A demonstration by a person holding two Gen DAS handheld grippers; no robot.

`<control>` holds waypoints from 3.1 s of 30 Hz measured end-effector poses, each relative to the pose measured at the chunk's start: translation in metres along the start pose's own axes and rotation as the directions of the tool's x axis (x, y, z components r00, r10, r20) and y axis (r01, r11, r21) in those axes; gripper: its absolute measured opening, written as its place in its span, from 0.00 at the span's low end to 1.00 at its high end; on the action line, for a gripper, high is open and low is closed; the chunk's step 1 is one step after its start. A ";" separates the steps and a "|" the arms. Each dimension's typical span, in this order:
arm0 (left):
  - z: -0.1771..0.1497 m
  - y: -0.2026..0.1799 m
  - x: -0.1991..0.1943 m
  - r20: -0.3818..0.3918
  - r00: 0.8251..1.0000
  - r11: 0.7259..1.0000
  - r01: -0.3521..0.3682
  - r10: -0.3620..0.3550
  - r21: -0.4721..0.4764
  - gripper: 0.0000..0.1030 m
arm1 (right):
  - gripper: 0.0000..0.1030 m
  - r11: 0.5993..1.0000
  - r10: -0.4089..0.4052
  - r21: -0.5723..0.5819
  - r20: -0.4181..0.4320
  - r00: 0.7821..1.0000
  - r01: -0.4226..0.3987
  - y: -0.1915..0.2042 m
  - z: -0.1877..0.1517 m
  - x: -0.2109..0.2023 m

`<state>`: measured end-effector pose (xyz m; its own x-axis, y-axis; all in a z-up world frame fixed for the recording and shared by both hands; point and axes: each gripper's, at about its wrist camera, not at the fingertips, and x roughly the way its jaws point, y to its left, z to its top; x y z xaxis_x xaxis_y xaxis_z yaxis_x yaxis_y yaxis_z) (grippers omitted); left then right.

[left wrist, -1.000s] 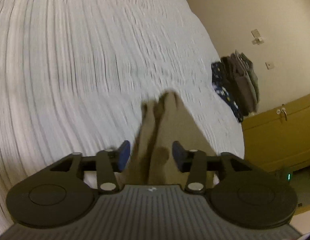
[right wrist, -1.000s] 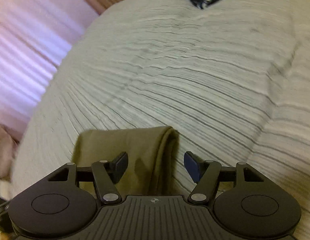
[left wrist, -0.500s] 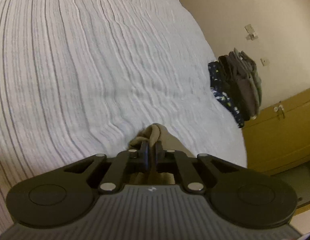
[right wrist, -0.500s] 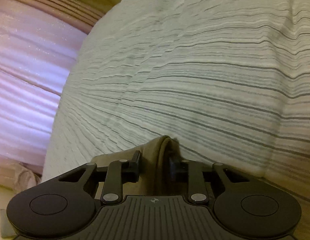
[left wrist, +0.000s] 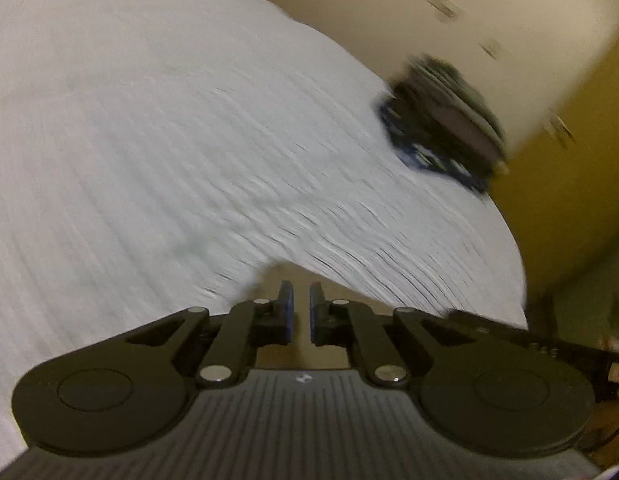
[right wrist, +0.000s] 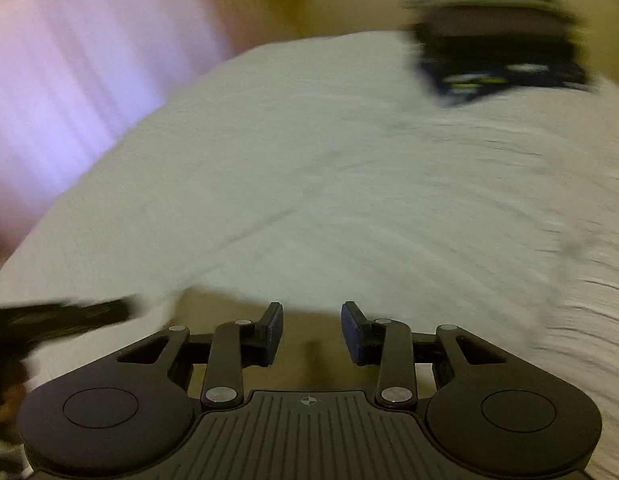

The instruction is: Fold clothes

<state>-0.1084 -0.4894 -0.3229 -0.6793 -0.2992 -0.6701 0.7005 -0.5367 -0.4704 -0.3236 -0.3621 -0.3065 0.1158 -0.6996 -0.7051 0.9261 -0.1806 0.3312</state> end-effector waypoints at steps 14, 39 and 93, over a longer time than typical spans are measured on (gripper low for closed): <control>-0.047 0.008 -0.053 0.061 0.991 0.990 -0.117 0.122 -0.072 0.01 | 0.35 0.978 -0.062 -0.203 -0.060 0.996 0.048 0.009 -0.037 -0.030; -0.130 -0.058 -0.054 -0.037 0.935 0.902 -0.351 0.353 -0.252 0.02 | 0.35 0.882 0.069 -0.427 -0.297 0.952 -0.197 0.026 -0.088 -0.034; -0.112 -0.294 -0.192 -0.152 0.710 0.539 -0.639 0.688 -0.549 0.36 | 0.73 0.747 0.093 -0.531 -0.513 0.853 -0.401 0.015 0.035 -0.191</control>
<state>-0.1594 -0.1865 -0.1206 0.0327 -0.4620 -0.8863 0.9316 0.3352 -0.1404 -0.3443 -0.2554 -0.1443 0.3691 -0.2592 -0.8925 0.8357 0.5128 0.1967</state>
